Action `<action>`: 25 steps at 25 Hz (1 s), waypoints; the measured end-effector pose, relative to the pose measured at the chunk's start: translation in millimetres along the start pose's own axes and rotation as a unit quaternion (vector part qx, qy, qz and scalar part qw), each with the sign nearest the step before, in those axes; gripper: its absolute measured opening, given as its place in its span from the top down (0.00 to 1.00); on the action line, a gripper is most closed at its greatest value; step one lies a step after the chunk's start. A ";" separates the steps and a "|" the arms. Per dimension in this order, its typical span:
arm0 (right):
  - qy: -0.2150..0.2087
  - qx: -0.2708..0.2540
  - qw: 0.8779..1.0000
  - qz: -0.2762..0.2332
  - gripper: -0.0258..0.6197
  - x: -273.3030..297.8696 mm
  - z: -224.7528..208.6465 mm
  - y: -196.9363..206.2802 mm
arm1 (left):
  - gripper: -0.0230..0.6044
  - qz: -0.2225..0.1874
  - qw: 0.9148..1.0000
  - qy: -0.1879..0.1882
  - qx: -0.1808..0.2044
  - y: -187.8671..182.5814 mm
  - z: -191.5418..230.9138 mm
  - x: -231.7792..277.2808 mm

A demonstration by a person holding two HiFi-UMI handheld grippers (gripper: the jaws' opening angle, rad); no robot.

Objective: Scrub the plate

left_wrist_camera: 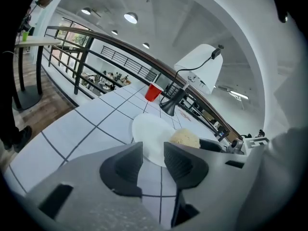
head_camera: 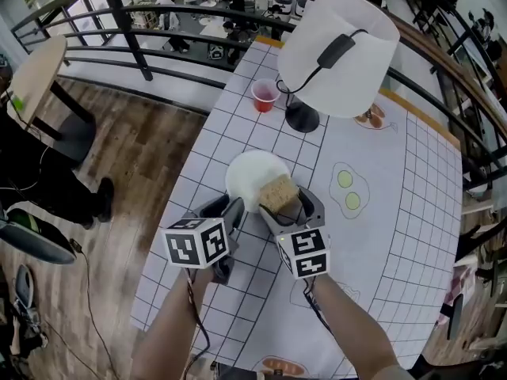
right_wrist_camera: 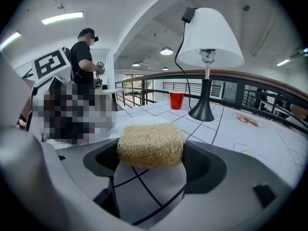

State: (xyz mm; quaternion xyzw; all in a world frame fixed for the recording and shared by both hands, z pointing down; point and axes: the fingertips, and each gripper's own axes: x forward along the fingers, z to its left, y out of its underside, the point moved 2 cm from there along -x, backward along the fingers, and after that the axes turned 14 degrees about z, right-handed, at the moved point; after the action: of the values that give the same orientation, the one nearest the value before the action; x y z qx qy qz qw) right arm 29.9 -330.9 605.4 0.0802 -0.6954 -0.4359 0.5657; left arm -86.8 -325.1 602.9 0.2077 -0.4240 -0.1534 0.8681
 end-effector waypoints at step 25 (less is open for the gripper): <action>-0.012 -0.008 1.000 0.007 0.34 0.6 2.5 2.5 | 0.81 0.068 0.993 0.016 -0.095 -9.9 23.3 13.8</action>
State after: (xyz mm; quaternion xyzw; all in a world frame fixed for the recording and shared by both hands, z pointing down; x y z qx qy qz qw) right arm 28.5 -328.4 607.6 0.0657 -0.6994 -0.4382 0.5607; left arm -98.2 -345.1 620.2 0.0978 -0.4067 -0.1300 0.8990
